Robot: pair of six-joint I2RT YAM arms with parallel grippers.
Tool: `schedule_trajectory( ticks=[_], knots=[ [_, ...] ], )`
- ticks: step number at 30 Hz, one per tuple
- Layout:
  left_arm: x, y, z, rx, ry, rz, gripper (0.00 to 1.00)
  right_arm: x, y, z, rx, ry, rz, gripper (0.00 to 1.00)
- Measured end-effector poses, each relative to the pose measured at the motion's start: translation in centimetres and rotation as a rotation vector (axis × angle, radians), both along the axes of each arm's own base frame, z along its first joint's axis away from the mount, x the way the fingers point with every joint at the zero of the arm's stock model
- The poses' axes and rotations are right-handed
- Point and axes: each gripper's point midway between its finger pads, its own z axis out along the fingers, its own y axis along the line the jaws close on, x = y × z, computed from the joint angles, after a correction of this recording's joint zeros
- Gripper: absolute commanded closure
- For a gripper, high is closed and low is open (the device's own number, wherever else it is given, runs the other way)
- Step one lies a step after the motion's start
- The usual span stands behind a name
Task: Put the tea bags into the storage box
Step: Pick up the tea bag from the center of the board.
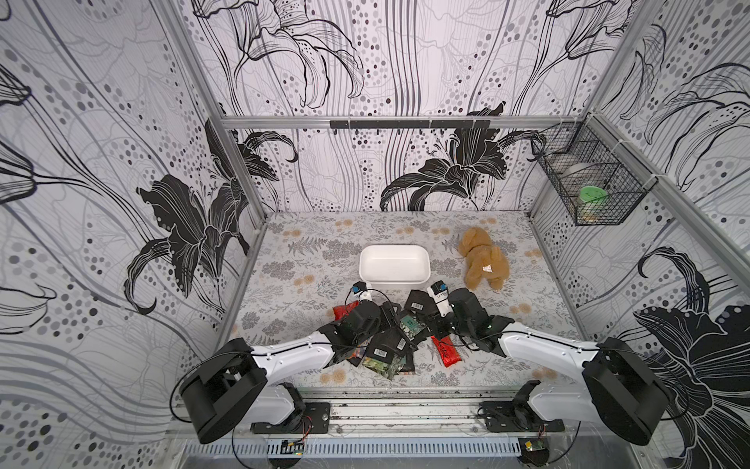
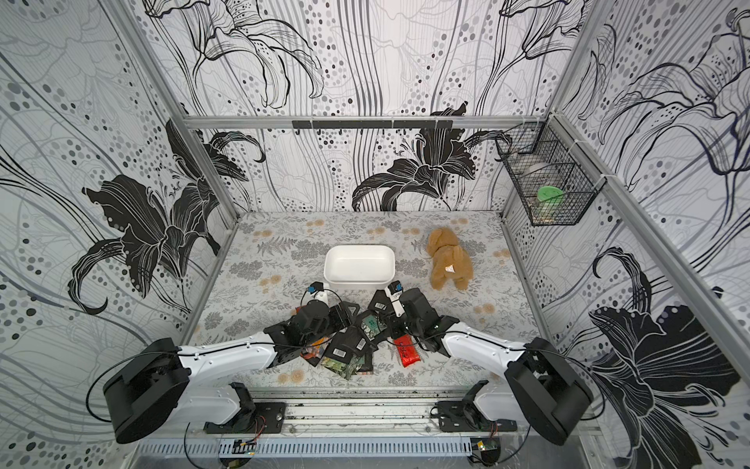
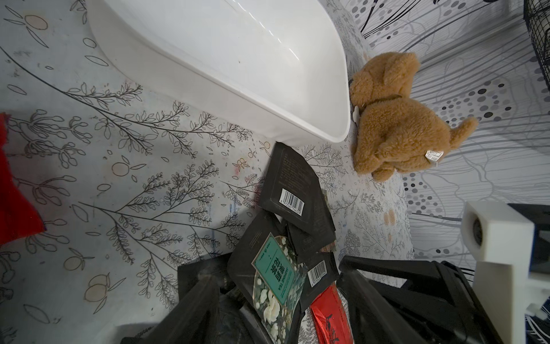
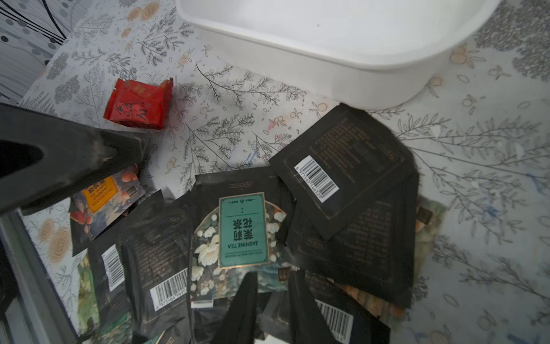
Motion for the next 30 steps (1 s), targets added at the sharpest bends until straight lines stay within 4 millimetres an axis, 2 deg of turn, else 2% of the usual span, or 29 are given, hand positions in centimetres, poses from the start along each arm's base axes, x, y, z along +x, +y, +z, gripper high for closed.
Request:
schedule_trajectory(
  ticks=[8,16,26,30],
  knots=[
    [0.7,-0.3,-1.0,0.005,0.035,0.039,0.39,0.0,1.1,-2.1,-0.053,0.048,0.02,0.8],
    [1.2,-0.5,-2.0,0.029,0.058,0.056,0.39,-0.4,2.6,-2.8,-0.108,0.053,0.048,0.82],
    [1.3,-0.2,-4.3,0.074,0.1,0.078,0.41,0.2,1.6,-3.4,-0.174,0.035,0.002,0.82],
    [1.4,-0.6,-4.6,0.071,0.108,0.076,0.41,0.3,1.5,-3.9,-0.195,0.046,-0.003,0.84]
  ],
)
